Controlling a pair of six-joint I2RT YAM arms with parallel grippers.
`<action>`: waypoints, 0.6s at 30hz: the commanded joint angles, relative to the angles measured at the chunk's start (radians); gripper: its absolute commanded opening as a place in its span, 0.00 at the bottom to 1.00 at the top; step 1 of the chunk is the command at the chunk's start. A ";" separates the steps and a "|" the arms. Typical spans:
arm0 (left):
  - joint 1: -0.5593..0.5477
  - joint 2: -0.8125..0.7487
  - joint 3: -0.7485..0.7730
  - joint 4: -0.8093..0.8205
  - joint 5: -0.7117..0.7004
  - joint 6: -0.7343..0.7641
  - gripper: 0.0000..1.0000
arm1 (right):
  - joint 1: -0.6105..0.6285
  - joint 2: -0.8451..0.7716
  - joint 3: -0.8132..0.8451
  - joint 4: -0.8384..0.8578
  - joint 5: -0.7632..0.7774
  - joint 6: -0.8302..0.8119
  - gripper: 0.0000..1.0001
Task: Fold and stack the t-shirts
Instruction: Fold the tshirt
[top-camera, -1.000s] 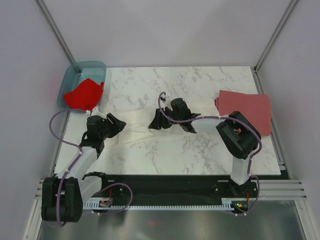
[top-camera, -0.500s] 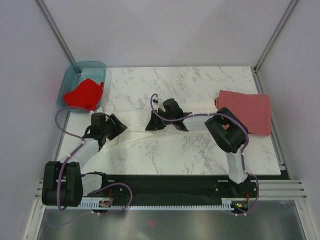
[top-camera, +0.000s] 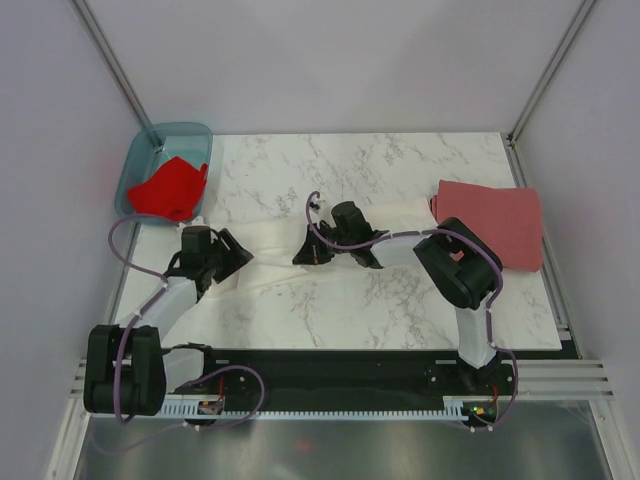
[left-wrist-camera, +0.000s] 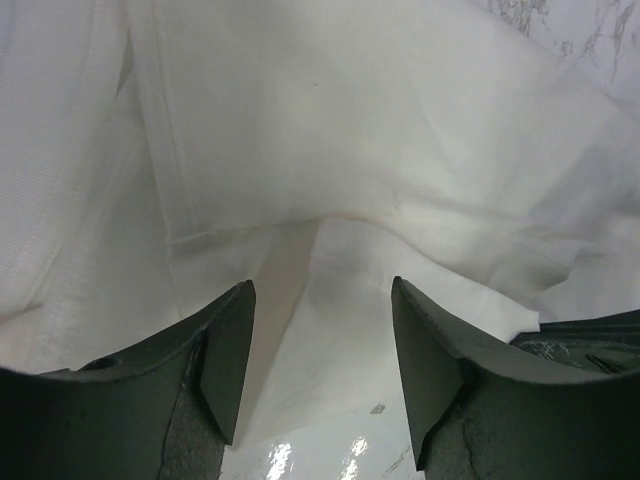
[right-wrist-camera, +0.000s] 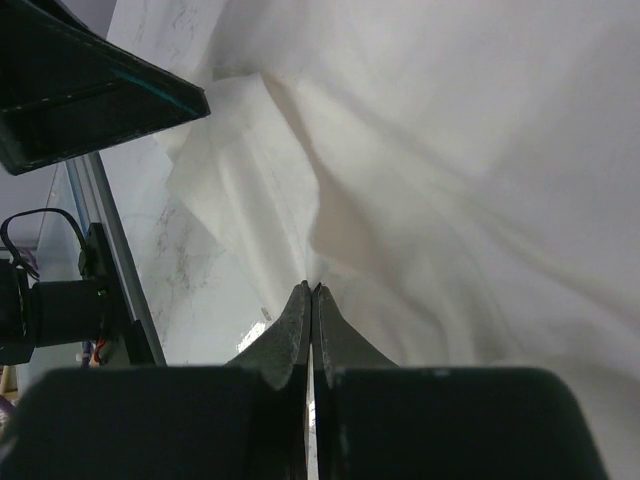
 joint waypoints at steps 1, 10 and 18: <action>0.014 0.019 0.037 0.006 -0.001 0.030 0.63 | 0.000 -0.075 -0.030 0.100 -0.041 -0.004 0.00; 0.017 0.077 0.043 0.107 0.089 0.049 0.32 | 0.003 -0.079 -0.039 0.112 -0.052 -0.001 0.00; 0.019 0.140 0.057 0.113 0.104 0.041 0.42 | 0.003 -0.082 -0.042 0.112 -0.052 0.000 0.00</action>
